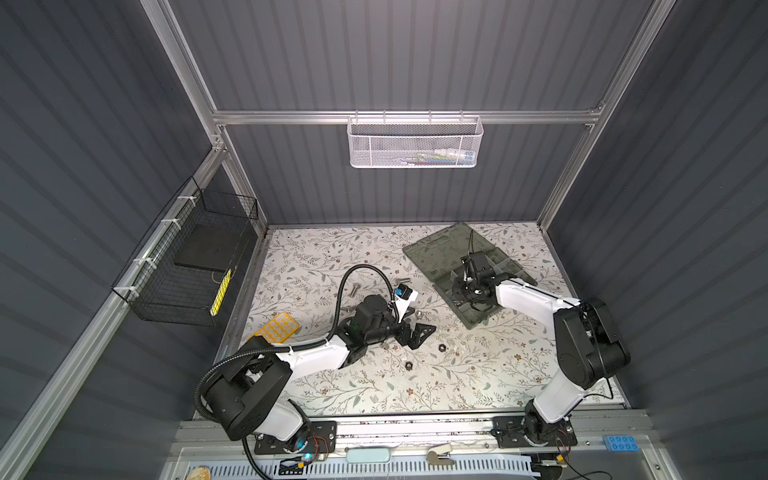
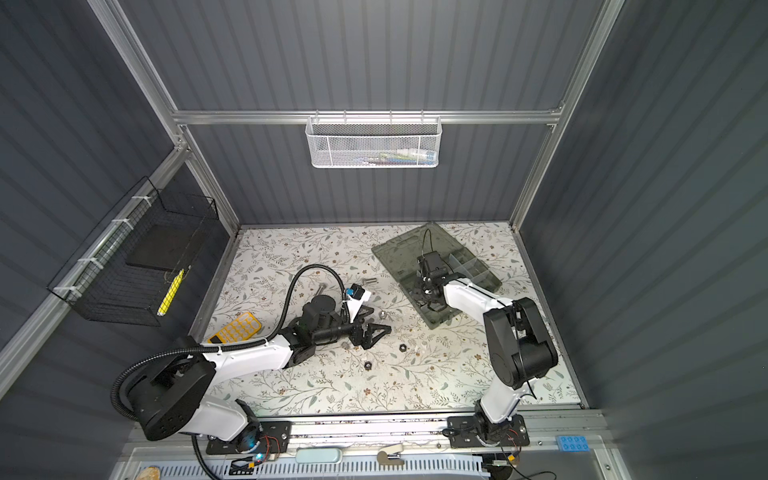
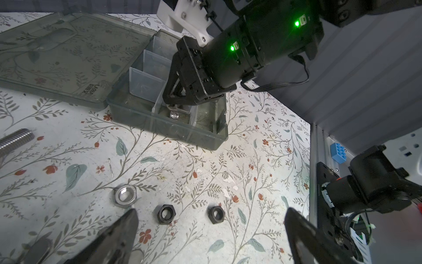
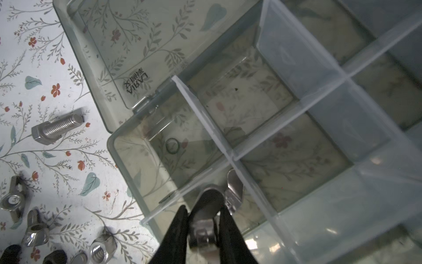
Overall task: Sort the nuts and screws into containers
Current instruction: 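Carry the wing nut with the right gripper into the box compartment and release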
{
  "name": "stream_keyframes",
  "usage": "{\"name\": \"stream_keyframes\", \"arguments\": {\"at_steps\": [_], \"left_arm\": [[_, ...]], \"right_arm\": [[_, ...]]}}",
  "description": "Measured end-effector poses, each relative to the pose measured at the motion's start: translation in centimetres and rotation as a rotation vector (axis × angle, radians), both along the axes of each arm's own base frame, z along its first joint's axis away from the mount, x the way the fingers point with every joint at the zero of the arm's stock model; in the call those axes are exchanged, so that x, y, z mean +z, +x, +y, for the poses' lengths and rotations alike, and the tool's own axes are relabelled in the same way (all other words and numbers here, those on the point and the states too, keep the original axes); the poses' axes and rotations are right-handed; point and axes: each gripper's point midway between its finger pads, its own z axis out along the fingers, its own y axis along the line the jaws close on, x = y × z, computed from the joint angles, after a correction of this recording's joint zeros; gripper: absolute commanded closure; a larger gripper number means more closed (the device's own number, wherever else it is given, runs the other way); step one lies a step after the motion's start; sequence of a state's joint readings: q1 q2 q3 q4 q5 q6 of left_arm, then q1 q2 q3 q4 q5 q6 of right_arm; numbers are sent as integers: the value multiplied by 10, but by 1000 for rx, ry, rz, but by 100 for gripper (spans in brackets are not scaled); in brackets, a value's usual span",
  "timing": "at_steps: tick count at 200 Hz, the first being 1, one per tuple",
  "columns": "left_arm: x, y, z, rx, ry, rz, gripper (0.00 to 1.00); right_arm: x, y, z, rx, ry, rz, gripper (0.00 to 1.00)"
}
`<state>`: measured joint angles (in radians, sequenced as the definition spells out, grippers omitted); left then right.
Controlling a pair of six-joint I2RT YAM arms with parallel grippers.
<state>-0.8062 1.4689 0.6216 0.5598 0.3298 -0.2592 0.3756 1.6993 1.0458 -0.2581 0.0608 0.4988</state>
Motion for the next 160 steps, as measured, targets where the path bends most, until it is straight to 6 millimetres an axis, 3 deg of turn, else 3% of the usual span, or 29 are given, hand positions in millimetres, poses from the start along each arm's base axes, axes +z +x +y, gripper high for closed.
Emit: {"name": "stream_keyframes", "arguments": {"at_steps": [78,160], "left_arm": [[-8,4,6,36,44,3,0],[12,15,16,120,29,-59,0]], "right_arm": [[0,-2,1,-1,12,2,57],[31,-4,9,19,35,-67,49]]}}
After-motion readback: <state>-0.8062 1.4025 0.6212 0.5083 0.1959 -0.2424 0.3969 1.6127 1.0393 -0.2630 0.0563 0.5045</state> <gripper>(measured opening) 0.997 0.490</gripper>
